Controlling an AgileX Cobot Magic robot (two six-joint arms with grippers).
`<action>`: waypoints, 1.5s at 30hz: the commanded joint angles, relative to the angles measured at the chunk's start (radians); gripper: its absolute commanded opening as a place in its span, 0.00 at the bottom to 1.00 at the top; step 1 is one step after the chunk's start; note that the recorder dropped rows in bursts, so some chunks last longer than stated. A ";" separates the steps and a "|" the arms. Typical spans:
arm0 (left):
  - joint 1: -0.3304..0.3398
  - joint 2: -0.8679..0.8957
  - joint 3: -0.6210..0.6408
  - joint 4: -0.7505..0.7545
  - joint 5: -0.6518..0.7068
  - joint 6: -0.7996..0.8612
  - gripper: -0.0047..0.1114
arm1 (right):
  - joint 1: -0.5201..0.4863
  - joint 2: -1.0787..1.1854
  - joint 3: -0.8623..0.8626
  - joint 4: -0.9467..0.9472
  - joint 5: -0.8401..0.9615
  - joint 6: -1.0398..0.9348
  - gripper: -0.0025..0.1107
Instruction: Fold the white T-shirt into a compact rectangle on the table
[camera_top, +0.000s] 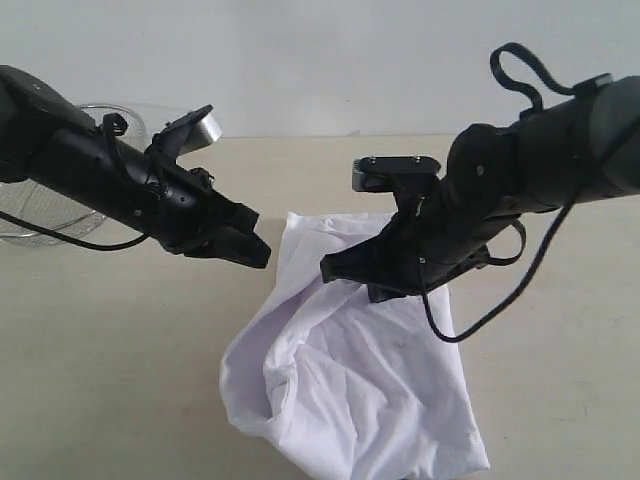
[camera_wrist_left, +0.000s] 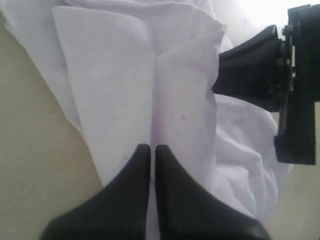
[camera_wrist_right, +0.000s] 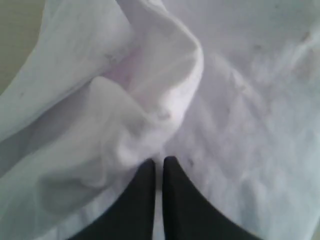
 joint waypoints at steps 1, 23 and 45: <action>-0.009 -0.002 -0.006 0.084 -0.007 -0.056 0.08 | 0.013 0.075 -0.092 0.100 0.008 -0.084 0.02; -0.007 -0.202 -0.006 0.241 0.054 -0.227 0.08 | 0.031 0.188 -0.357 0.212 0.079 -0.143 0.02; -0.076 -0.178 0.104 0.408 0.087 -0.323 0.08 | 0.022 0.192 -0.357 0.183 0.186 -0.212 0.02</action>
